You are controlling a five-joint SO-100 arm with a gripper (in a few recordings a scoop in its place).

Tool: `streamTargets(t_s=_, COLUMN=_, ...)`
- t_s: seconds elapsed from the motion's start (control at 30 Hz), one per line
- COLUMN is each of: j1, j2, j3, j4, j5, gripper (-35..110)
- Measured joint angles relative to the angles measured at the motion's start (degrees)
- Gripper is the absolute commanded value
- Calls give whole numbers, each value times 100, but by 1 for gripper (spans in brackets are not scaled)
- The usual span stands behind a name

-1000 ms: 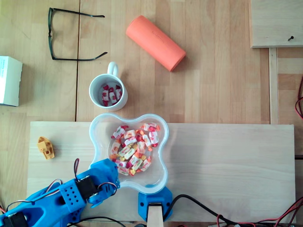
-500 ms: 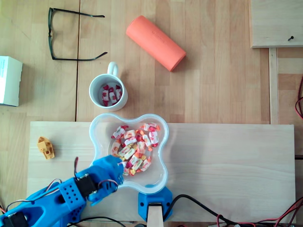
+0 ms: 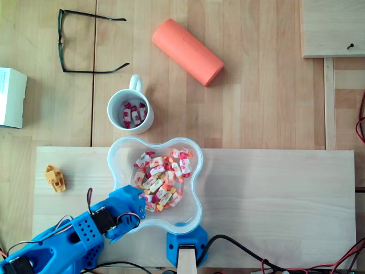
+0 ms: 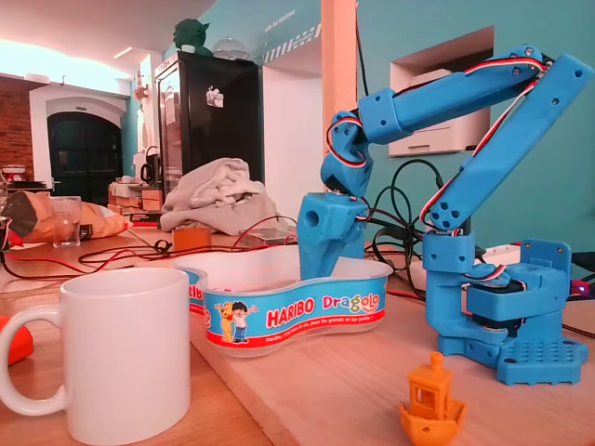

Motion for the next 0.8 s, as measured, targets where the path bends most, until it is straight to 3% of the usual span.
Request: streamTargets(t_s=0.8, j1=26, j2=0, j3=62, j4=-378, j5=-53, gripper=-2)
